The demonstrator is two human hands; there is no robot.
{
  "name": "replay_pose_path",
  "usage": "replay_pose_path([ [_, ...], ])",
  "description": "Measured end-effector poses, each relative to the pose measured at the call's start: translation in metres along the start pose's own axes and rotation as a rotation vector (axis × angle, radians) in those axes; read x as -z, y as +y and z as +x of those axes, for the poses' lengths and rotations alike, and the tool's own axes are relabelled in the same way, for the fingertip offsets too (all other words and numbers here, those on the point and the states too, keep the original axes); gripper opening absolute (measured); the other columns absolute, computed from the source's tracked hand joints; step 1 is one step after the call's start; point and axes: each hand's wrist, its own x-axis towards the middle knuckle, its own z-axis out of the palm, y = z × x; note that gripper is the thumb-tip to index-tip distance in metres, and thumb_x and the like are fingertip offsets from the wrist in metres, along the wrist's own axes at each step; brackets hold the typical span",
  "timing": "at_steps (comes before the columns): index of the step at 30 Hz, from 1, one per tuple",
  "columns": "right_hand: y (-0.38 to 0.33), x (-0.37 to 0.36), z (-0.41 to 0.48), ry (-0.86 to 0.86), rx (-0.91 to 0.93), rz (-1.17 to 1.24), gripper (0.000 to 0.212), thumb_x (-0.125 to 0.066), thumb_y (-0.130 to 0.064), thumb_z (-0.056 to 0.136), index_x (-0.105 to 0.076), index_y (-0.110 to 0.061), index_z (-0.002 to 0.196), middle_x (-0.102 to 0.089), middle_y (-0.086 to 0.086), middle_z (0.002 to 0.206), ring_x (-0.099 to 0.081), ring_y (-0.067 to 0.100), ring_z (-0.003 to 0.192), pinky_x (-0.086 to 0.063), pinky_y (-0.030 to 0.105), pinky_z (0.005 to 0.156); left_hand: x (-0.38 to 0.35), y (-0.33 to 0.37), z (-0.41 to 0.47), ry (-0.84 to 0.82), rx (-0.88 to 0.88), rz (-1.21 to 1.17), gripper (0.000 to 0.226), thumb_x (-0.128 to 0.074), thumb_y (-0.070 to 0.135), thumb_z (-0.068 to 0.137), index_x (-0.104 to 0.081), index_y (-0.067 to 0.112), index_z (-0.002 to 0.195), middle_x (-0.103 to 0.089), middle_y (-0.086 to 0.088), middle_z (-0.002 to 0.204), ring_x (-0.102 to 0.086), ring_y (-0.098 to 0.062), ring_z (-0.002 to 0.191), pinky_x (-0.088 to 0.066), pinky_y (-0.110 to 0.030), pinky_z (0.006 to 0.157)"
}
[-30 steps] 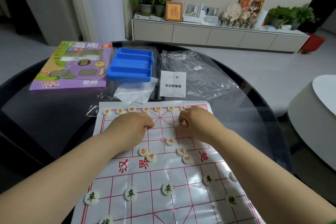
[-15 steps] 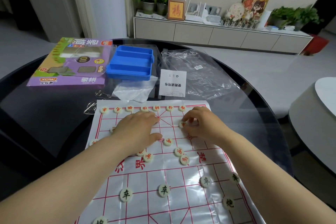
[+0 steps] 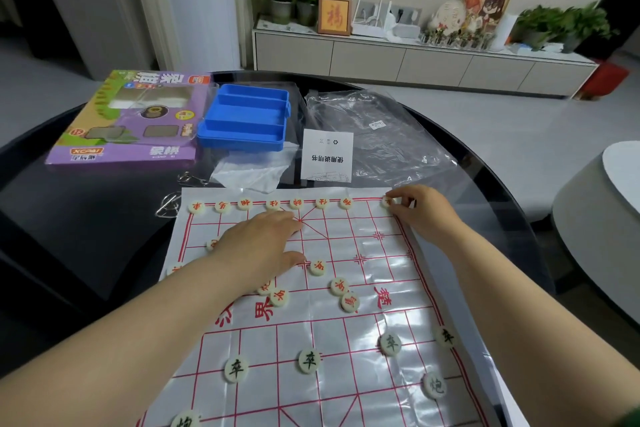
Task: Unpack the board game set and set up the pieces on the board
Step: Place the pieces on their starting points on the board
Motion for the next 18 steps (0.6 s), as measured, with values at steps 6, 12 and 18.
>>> replay_pose_path([
  [6, 0.0021, -0.0002, 0.0048, -0.007, -0.027, 0.045, 0.029, -0.058, -0.028, 0.088, -0.063, -0.012, 0.112, -0.042, -0.014, 0.068, -0.042, 0.010, 0.068, -0.031, 0.012, 0.056, -0.0014, -0.0007, 0.0005, -0.001, 0.008, 0.002, 0.060, -0.043, 0.045, 0.092, -0.018, 0.027, 0.144, -0.012, 0.008, 0.154, -0.015, -0.013, 0.140, -0.023, -0.033, 0.110],
  [12, 0.0048, 0.0018, 0.0046, -0.019, -0.033, 0.066, 0.034, -0.056, -0.027, 0.089, -0.056, -0.011, 0.119, -0.042, -0.010, 0.068, -0.041, 0.009, 0.064, -0.032, 0.020, 0.055, -0.0007, -0.0029, 0.0016, 0.015, -0.001, 0.000, 0.060, -0.043, 0.046, 0.091, -0.019, 0.029, 0.144, -0.013, 0.009, 0.153, -0.016, -0.013, 0.139, -0.025, -0.033, 0.109],
  [18, 0.0017, 0.0021, 0.0028, -0.004, -0.045, 0.113, 0.034, -0.059, -0.027, 0.087, -0.056, -0.011, 0.117, -0.043, -0.007, 0.068, -0.039, 0.005, 0.058, -0.031, 0.017, 0.052, -0.0016, -0.0052, -0.0010, 0.042, -0.003, -0.069, 0.059, -0.045, 0.043, 0.091, -0.020, 0.029, 0.143, -0.010, 0.010, 0.154, -0.017, -0.013, 0.139, -0.025, -0.031, 0.109],
])
